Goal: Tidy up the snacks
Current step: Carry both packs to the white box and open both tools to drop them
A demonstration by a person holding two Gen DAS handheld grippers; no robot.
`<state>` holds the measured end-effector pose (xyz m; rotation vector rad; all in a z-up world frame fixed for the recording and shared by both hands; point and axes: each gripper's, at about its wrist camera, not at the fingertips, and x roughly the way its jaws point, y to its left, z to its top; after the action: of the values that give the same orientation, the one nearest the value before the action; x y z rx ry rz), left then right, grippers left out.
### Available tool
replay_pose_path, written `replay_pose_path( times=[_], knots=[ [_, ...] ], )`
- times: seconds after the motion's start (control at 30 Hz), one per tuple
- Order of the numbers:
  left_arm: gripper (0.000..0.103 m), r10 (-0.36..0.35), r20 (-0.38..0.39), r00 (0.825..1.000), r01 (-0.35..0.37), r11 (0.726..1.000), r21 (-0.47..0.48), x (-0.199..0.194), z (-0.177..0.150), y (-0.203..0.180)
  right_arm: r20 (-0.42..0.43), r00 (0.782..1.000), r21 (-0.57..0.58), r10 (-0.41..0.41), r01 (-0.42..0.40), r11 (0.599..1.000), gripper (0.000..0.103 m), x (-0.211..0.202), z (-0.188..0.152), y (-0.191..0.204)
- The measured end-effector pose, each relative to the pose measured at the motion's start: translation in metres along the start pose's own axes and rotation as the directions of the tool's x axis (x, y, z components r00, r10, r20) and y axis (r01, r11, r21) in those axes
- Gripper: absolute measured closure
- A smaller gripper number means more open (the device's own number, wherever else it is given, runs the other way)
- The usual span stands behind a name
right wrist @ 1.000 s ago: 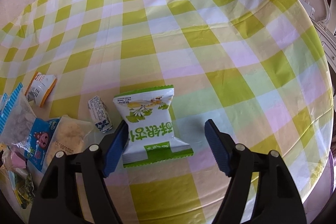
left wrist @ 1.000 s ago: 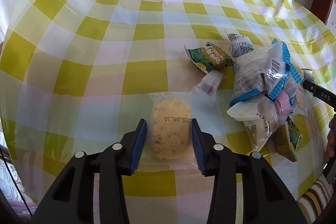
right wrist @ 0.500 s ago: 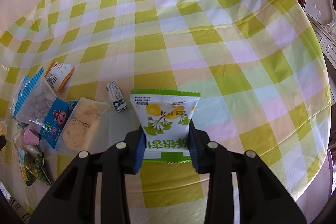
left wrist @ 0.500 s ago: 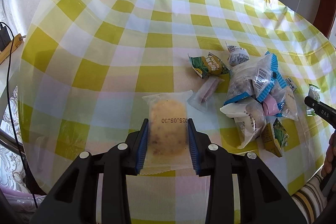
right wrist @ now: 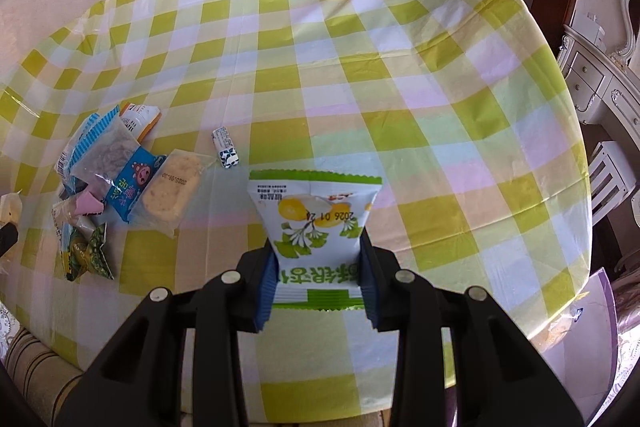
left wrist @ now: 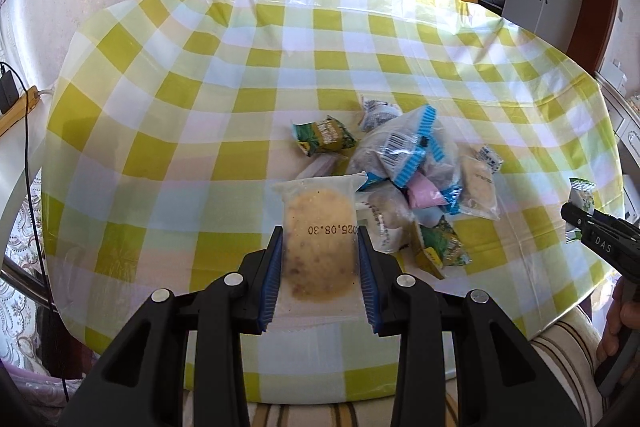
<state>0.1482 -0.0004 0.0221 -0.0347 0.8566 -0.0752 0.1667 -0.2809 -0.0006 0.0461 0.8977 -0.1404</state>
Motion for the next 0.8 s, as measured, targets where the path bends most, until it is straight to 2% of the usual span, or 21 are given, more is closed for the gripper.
replay_pose_path(
  times=[0.27,0.47,0.7,0.8],
  knots=[
    [0.069,-0.102,-0.001,0.995,0.102,0.992,0.079,-0.009,-0.004,-0.052,-0.013,0.999,0.027,-0.031,0.031,0.999,0.067,-0.023,-0.019,-0.033],
    [0.069,-0.179,-0.021,0.984,0.18,0.976,0.123,-0.012,-0.007,-0.09,-0.017,0.999,0.049,-0.051,0.052,0.997,0.067,-0.037,-0.03,-0.059],
    [0.069,-0.286,-0.064,0.956,0.293,0.938,0.187,-0.014,-0.013,-0.141,-0.023,0.996,0.088,-0.091,0.093,0.992,0.067,-0.049,-0.042,-0.092],
    [0.069,-0.334,-0.093,0.938,0.346,0.915,0.207,-0.014,-0.016,-0.164,-0.03,0.993,0.11,-0.118,0.12,0.987,0.067,-0.053,-0.05,-0.111]
  ],
)
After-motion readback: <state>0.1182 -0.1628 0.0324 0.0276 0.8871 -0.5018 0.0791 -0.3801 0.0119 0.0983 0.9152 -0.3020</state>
